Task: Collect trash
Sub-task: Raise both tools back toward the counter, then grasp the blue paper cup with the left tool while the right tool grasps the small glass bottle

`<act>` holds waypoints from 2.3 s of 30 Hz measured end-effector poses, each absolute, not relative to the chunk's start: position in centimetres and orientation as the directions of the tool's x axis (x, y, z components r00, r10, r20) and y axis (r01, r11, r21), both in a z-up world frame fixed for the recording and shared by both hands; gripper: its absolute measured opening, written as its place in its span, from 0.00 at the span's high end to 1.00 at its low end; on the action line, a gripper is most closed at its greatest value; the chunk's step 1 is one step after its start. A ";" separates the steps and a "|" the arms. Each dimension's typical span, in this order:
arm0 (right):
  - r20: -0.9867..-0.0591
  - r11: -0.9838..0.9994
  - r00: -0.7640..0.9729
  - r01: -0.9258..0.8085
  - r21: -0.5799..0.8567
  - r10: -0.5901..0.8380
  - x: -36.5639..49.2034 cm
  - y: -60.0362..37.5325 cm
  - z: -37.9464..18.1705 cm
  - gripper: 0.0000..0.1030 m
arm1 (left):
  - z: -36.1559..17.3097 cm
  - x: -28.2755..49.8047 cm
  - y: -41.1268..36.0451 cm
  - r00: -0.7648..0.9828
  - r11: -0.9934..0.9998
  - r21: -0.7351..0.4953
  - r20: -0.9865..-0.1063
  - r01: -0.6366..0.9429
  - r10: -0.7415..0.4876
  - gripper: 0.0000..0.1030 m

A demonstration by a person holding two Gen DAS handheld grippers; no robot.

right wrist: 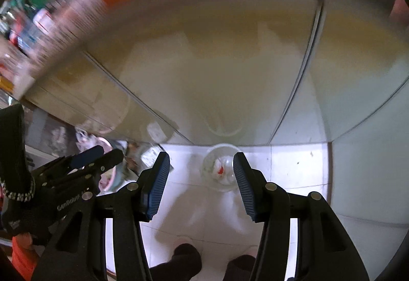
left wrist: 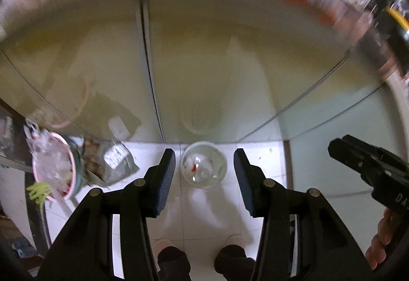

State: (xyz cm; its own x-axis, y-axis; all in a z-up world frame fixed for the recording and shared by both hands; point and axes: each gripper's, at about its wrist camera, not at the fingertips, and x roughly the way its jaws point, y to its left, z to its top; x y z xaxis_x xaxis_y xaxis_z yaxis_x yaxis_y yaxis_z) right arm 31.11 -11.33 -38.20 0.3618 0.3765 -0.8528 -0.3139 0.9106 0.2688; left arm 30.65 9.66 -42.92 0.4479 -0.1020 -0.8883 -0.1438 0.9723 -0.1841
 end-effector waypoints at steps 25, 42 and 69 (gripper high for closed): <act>-0.556 0.972 0.799 -0.165 0.165 0.230 23.7 -11.1 -9.7 0.33 | -11.2 26.8 14.5 0.769 0.990 -0.141 -0.632 0.010 -0.098 0.28; -0.524 0.930 0.770 -0.333 0.156 0.364 39.3 -14.7 -7.9 0.29 | -9.7 42.4 10.9 0.786 0.981 -0.149 -0.618 -0.127 0.008 0.24; -0.834 0.935 0.439 -0.263 0.237 0.335 61.7 -3.3 -23.3 0.29 | -18.4 63.1 19.2 0.617 0.995 -0.045 -0.787 -0.094 0.023 0.24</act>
